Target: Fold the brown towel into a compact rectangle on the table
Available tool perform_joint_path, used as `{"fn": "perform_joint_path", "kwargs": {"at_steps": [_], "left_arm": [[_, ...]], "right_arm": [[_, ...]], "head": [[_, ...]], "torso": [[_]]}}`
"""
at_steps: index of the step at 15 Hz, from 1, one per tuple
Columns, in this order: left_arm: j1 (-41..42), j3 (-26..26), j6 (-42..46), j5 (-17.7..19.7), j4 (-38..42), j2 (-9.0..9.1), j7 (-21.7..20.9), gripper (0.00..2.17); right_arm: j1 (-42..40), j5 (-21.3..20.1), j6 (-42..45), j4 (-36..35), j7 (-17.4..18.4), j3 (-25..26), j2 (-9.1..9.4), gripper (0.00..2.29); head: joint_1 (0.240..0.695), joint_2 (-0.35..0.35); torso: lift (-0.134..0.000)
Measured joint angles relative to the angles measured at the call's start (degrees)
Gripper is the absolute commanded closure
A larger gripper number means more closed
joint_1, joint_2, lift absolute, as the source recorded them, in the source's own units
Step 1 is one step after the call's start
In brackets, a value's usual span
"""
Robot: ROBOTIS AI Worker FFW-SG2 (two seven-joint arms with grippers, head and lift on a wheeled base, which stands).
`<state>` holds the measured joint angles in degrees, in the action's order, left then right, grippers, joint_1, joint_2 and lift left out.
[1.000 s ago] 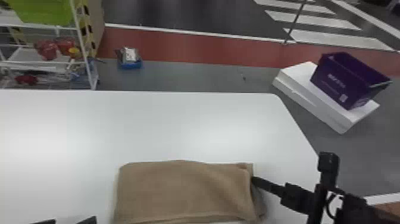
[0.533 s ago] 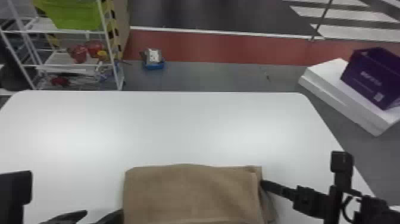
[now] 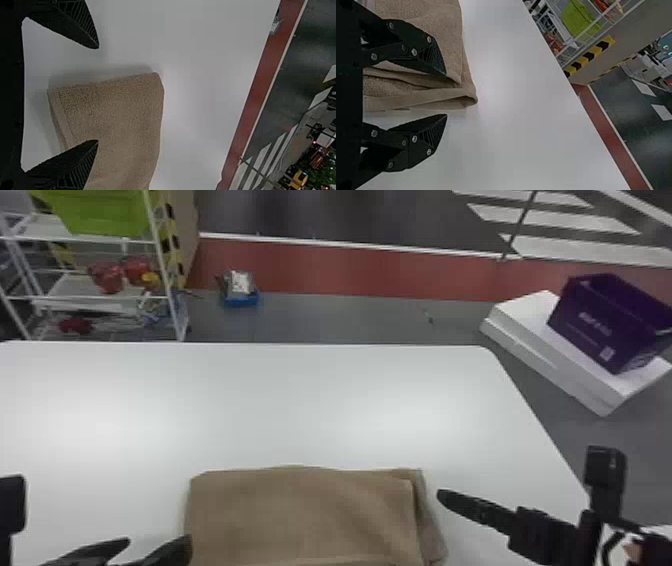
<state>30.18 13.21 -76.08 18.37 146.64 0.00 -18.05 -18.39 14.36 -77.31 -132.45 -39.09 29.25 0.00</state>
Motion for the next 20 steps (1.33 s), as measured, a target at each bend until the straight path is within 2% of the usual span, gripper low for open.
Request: {"fn": "perform_joint_path", "kwargs": {"at_steps": [4, 6, 11, 14, 18, 19, 20], "left_arm": [[0.40, -0.28, 0.01, -0.35, -0.11, 0.00, -0.13, 0.03], [0.90, 0.02, 0.01, -0.35, 0.19, 0.00, -0.22, 0.03], [1.24, -0.03, -0.12, -0.35, 0.57, 0.00, -0.42, 0.03], [1.12, -0.47, -0.16, -0.42, 0.58, 0.00, -0.32, 0.03], [1.09, -0.56, -0.17, -0.44, 0.54, 0.00, -0.31, 0.03], [1.05, -0.53, -0.17, -0.44, 0.38, 0.00, -0.31, 0.03], [0.98, -0.52, -0.17, -0.46, 0.23, 0.00, -0.31, 0.03]], "right_arm": [[0.05, -1.64, 2.03, 1.50, 0.83, -5.94, 0.00, 0.22], [1.39, -1.80, 2.47, 3.61, 0.91, -6.66, 0.00, 0.22], [0.75, -0.13, -1.64, 4.19, 0.08, -6.14, 0.00, 0.29], [-1.73, 1.58, -3.89, 0.12, 0.76, -5.08, 0.00, 0.32], [-3.56, 0.78, -2.97, -4.59, 2.08, -3.71, 0.00, 0.32], [-3.78, 1.36, -3.36, -5.37, 1.98, -3.31, 0.00, 0.35], [-4.24, 2.14, -4.22, -6.24, 1.93, -3.16, 0.00, 0.48]], "head": [[0.695, -0.094], [0.695, -0.078], [0.695, -0.064], [0.695, -0.072], [0.695, -0.103], [0.695, -0.107], [0.695, -0.099]], "torso": [[-0.123], [-0.123], [-0.123], [-0.123], [-0.123], [-0.123], [-0.123]]}}
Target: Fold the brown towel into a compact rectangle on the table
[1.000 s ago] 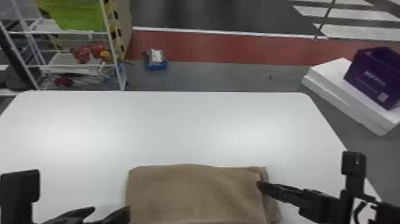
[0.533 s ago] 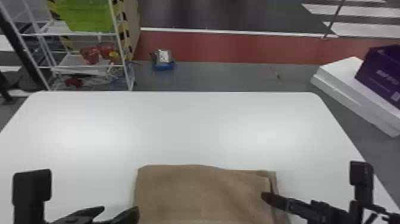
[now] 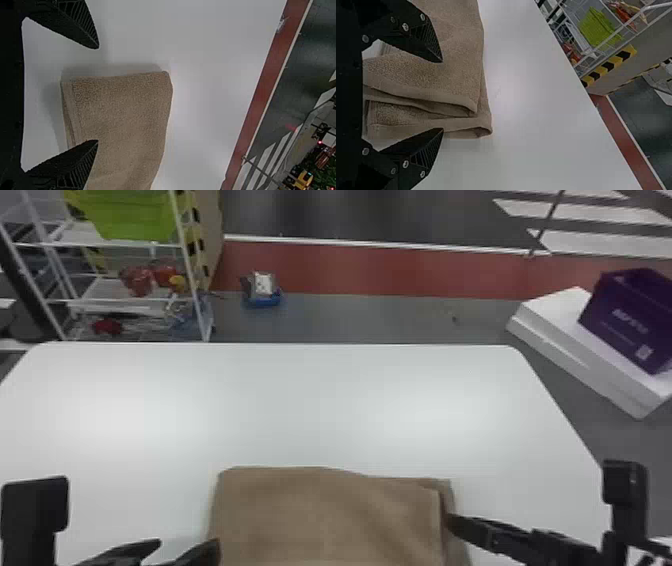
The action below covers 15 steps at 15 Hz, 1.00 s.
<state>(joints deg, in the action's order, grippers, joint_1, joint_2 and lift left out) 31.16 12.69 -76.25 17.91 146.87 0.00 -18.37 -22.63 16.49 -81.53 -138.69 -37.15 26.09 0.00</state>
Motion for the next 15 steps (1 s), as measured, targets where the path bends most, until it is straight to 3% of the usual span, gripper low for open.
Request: {"fn": "perform_joint_path", "kwargs": {"at_steps": [13, 15], "left_arm": [[-0.46, 0.48, 0.18, 0.02, -1.14, 0.00, -0.44, 0.03], [-0.58, 0.49, 0.18, 0.02, -1.21, 0.00, -0.44, 0.03]], "right_arm": [[1.29, -4.10, 0.59, 5.62, 0.95, -4.71, 0.00, 0.54], [1.59, -4.24, 0.42, 6.13, 0.94, -5.30, 0.00, 0.77]], "head": [[0.695, -0.068], [0.695, -0.060]], "torso": [[-0.123], [-0.123]]}}
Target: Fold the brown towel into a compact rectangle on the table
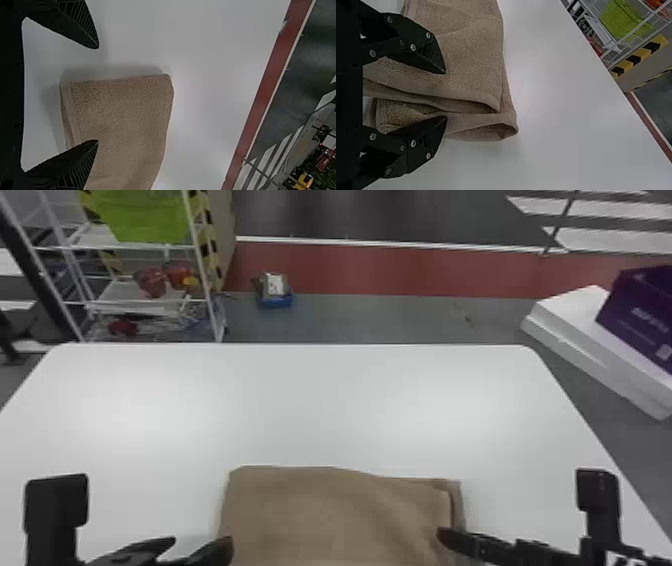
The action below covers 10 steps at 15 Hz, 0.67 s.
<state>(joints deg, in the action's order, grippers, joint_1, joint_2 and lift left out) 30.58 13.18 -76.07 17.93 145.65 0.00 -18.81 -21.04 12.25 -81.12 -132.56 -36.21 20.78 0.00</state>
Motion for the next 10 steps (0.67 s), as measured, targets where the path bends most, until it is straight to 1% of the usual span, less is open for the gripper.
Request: {"fn": "perform_joint_path", "kwargs": {"at_steps": [1, 3, 5, 7, 10], "left_arm": [[-0.05, 0.00, 0.00, 0.00, -0.05, 0.00, 0.00, 0.03], [-0.13, 0.09, 0.00, 0.05, -0.10, 0.00, -0.05, 0.03], [-0.19, 0.22, 0.00, 0.09, -0.11, 0.00, -0.09, 0.03], [-0.36, 0.22, 0.00, 0.13, -0.14, 0.00, -0.08, 0.03], [-0.65, 0.13, -0.05, 0.17, -0.27, 0.00, 0.00, 0.03]], "right_arm": [[0.12, 0.01, -0.23, 0.06, 0.00, -0.20, 0.00, 0.77], [0.48, 0.13, -0.76, 0.09, 0.00, -0.37, 0.00, 0.97], [0.64, 0.58, -1.07, 0.04, -0.08, -0.36, 0.00, 1.00], [0.74, 0.81, -1.49, -0.23, -0.09, -0.32, 0.00, 1.20], [1.21, 1.39, -2.42, -0.38, -0.13, 0.00, 0.00, 1.20]], "head": [[0.695, -0.054], [0.695, -0.049], [0.695, -0.044], [0.695, -0.040], [0.695, -0.039]], "torso": [[-0.123], [-0.123], [-0.123], [-0.123], [-0.123]]}}
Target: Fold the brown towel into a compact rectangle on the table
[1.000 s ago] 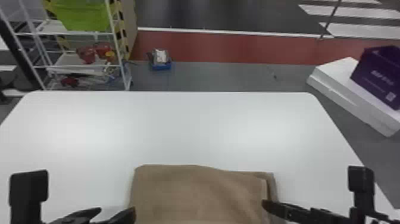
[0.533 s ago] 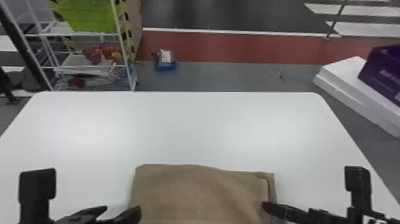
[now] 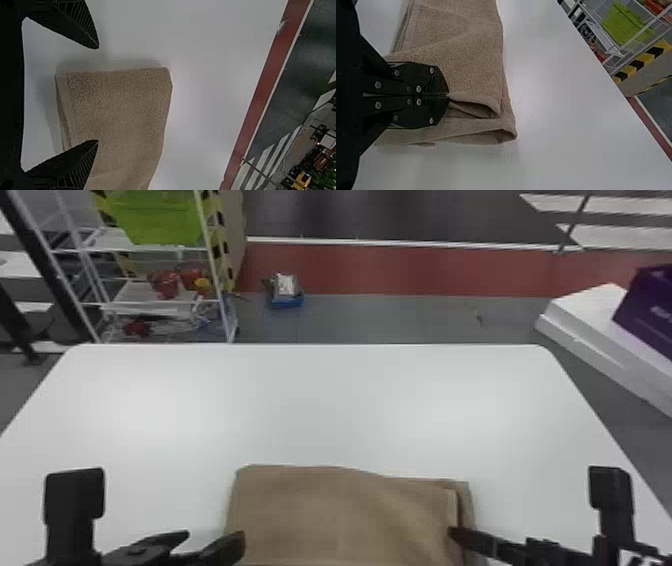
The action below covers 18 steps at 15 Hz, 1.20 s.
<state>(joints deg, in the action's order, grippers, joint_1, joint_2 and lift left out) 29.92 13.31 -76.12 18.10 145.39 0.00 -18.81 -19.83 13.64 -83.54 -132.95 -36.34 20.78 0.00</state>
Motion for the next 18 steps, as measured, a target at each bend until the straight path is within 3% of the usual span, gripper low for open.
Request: {"fn": "perform_joint_path", "kwargs": {"at_steps": [8, 10, 13, 15, 18], "left_arm": [[-0.12, -0.11, -0.35, 0.09, 0.18, 0.00, 0.01, 0.03], [0.00, -0.16, -0.47, 0.15, 0.27, 0.00, -0.04, 0.03], [0.08, -0.38, -0.48, 0.16, 0.27, 0.00, 0.00, 0.03], [0.28, -0.39, -0.48, 0.15, 0.26, 0.00, -0.05, 0.03], [0.56, -0.16, -0.48, 0.22, 0.41, 0.00, -0.17, 0.03]], "right_arm": [[1.77, 5.22, -6.10, -7.49, -1.04, 4.72, 0.00, 1.18], [4.03, 4.15, -6.38, -6.38, -1.30, 6.41, 0.00, 0.62], [3.82, 1.87, -6.42, -2.62, -1.30, 5.79, 0.00, 0.56], [3.62, 0.09, -6.42, -1.71, -1.28, 5.27, 0.00, 0.39], [3.31, -1.35, -6.42, -1.04, -1.28, 4.63, 0.00, 0.41]], "head": [[0.695, -0.037], [0.695, -0.075], [0.695, -0.089], [0.695, -0.100], [0.695, -0.101]], "torso": [[-0.123], [-0.123], [-0.123], [-0.123], [-0.123]]}}
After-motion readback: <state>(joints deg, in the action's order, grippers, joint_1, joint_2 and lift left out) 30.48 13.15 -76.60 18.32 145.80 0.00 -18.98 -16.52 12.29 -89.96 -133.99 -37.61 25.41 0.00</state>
